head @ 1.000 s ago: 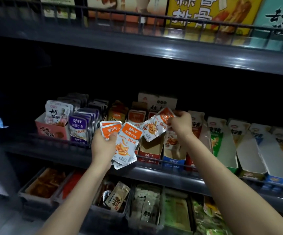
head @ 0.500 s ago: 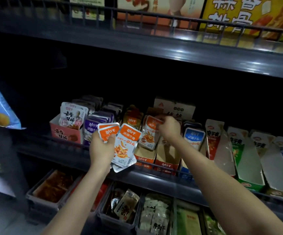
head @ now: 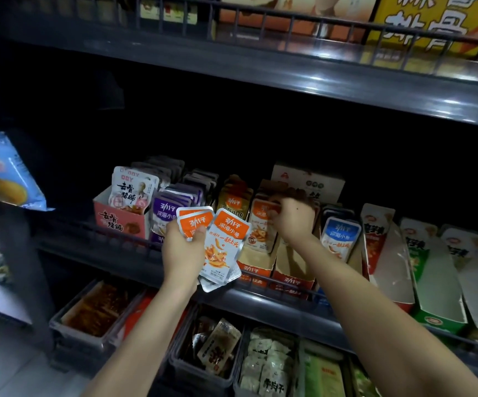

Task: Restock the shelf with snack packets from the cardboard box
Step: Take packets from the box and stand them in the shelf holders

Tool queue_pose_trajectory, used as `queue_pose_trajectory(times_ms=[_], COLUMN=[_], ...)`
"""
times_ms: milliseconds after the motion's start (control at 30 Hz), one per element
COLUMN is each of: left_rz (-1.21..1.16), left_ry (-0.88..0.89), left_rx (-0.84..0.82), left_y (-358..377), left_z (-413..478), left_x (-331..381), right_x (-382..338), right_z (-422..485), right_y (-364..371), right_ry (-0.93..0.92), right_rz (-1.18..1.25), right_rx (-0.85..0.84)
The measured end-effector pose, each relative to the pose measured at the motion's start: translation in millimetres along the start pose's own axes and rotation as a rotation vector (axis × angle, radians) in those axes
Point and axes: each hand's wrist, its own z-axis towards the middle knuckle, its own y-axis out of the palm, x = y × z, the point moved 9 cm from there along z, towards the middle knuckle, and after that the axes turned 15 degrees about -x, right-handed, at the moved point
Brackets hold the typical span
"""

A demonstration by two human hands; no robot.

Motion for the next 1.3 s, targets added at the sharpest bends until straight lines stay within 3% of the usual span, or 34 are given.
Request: queue_pose_trajectory(times_ms=[133,233,267,333,367,433,567,667,767,900,1033,1300], left_rz=[0.005,-0.001,-0.003,-0.022,-0.035,-0.067,-0.097,-0.114,-0.102,-0.057,0.010,-0.027], left_ry=[0.003,0.023,0.036,0.056,0.062,0.063,0.094,0.103,0.124,0.140,0.141,0.143], left_rx=[-0.017,-0.041,-0.056,-0.086,-0.102,-0.130,-0.113,-0.063,-0.039,-0.044,-0.077,-0.126], left_y=[2,5,7,11,14,19,12,-4,-13,-12,-2,12], left_z=[0,-3,-4,-8,-11,-15,-20,-18,-15,-10,-7,-8], left_x=[2,5,7,9,10,10,14,16,20,26,28,30], right_x=[-10,-16,-19,-30,-35,-38,-28,1,31,13,-14,-6], right_z=[-14,-40,-47,-58,-64,-71,-76,-65,-41,-19,-11,-10], right_y=[-17,-38,-38,-21,-11,-2,-20,-59,-71,-53,-31,-13], right_ry=[-0.002,-0.063,-0.103,-0.110,-0.089,-0.068,-0.084,-0.091,0.020,-0.002,-0.092,-0.071], right_rz=[-0.089,0.107,0.281,0.648,0.739,0.733,0.861,0.973,0.814,0.302,0.014,-0.096], right_rx=[0.070,0.177,0.103,-0.222,-0.367,-0.467,-0.432,-0.193,-0.030,-0.094,-0.073,-0.038])
